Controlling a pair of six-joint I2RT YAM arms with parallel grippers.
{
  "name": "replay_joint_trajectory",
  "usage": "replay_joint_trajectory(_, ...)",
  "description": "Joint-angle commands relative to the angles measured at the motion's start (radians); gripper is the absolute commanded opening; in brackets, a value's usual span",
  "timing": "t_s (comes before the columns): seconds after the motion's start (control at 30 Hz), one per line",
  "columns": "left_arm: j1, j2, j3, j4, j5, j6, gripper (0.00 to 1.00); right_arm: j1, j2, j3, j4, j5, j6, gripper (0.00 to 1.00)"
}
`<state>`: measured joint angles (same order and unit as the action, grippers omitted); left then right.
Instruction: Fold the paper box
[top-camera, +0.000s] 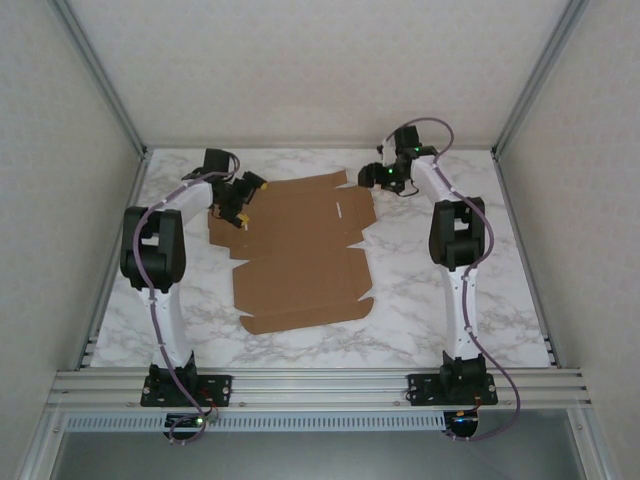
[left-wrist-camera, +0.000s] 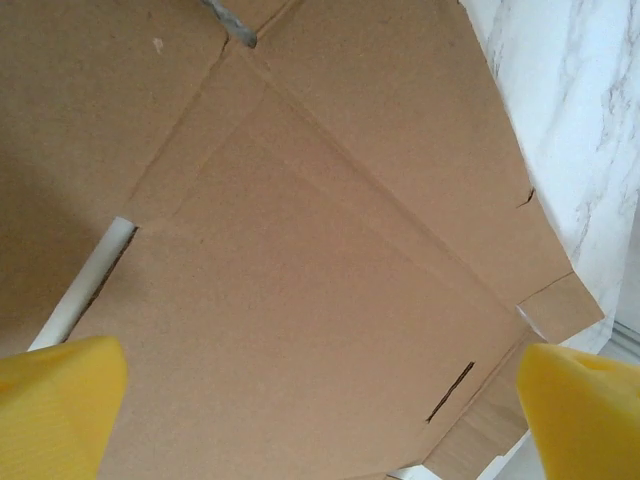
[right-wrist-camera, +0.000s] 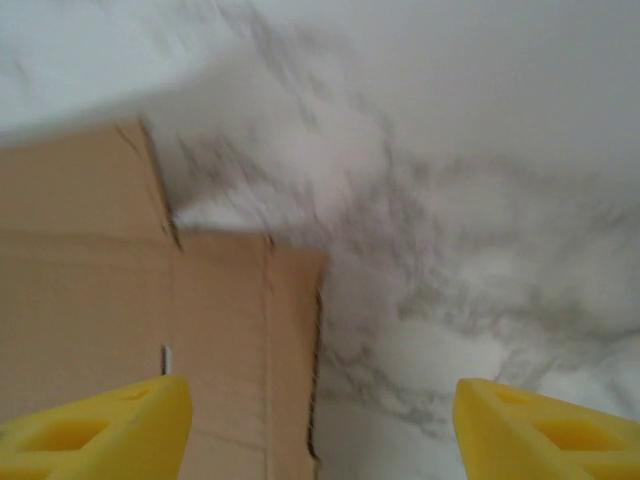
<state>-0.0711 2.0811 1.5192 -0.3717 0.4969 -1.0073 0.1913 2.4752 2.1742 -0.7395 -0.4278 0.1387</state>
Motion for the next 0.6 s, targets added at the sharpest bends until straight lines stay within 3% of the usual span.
replay_joint_trajectory(0.0,-0.005,-0.062,-0.025,0.042,-0.004,0.025,1.00,-0.001,0.057,0.097,-0.156,-0.130,0.001,0.68)
replay_joint_trajectory(0.13,-0.004,-0.068,-0.040,0.047,0.003,0.031,1.00,-0.003,0.090,0.110,-0.157,-0.177,-0.008,0.59)
replay_joint_trajectory(0.27,-0.002,-0.066,-0.051,0.058,0.014,0.020,1.00,-0.002,0.096,0.099,-0.132,-0.154,-0.009,0.32)
replay_joint_trajectory(0.37,-0.002,-0.064,-0.044,0.055,0.021,0.004,1.00,-0.001,0.050,0.017,-0.042,-0.146,-0.021,0.19)
replay_joint_trajectory(0.57,0.001,-0.064,0.016,0.022,0.026,-0.012,1.00,0.000,-0.146,-0.247,0.242,-0.155,-0.041,0.08)
